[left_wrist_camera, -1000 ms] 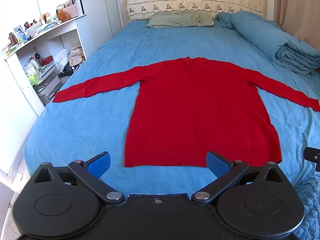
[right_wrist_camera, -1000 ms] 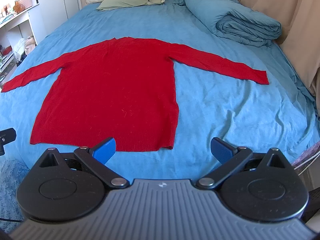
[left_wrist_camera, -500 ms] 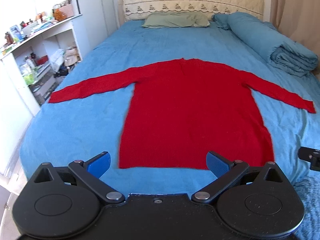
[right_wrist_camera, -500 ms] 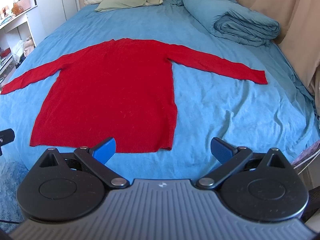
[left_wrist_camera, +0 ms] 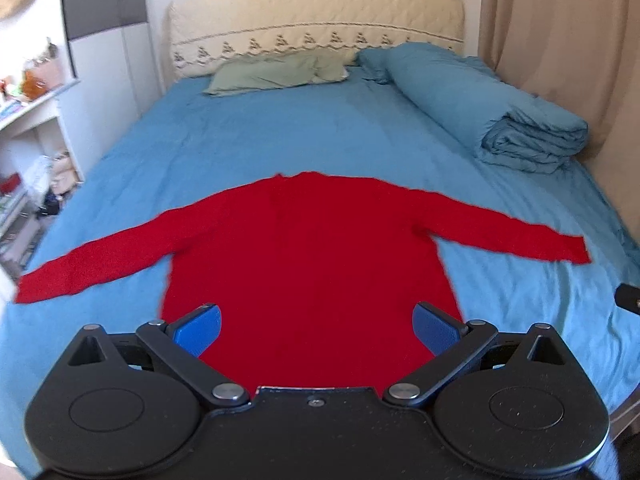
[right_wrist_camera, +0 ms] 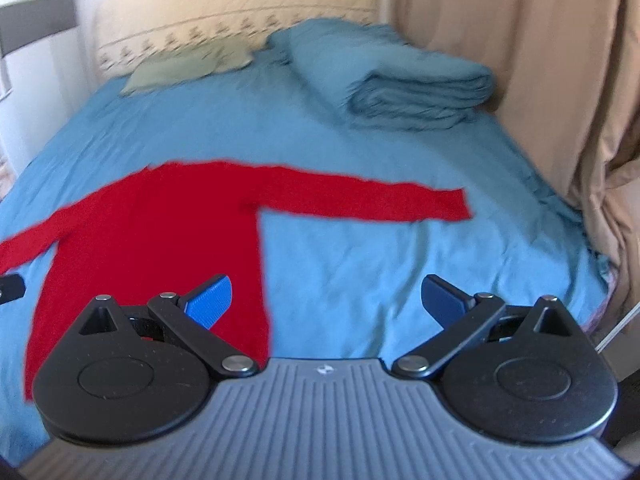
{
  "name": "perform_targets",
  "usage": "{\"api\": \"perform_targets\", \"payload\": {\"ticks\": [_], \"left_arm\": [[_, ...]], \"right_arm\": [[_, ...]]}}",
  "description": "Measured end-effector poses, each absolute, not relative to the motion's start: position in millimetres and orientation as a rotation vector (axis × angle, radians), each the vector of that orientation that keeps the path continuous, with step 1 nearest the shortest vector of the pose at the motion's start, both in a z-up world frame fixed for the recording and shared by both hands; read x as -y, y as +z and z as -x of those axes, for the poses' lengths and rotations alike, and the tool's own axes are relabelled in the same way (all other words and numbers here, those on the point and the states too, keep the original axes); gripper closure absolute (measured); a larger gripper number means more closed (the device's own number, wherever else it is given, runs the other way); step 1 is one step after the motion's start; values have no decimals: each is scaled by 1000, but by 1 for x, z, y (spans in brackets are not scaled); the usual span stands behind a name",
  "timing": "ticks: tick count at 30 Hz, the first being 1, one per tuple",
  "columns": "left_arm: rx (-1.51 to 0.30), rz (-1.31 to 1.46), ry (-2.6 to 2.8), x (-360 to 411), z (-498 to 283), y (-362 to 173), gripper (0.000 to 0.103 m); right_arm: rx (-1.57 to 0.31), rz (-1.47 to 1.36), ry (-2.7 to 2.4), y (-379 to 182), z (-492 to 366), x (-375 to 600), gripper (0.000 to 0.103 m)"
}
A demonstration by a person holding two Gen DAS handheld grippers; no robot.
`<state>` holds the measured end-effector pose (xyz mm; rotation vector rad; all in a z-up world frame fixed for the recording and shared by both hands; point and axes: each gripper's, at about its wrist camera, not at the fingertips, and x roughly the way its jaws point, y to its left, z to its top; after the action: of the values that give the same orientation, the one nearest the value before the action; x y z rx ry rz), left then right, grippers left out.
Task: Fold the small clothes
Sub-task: 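Grasp the red sweater's sleeve cuff with the right gripper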
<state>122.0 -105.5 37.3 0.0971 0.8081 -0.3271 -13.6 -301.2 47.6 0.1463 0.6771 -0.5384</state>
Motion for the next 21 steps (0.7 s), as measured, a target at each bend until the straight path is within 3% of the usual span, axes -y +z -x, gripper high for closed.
{"api": "perform_targets", "payload": {"ticks": [9, 21], "left_arm": [[-822, -52, -375, 167, -217, 17, 0], [-915, -65, -388, 253, -339, -75, 0]], "right_arm": [[-616, -122, -686, 17, -44, 420, 0], [-574, -305, -709, -90, -111, 576, 0]]}}
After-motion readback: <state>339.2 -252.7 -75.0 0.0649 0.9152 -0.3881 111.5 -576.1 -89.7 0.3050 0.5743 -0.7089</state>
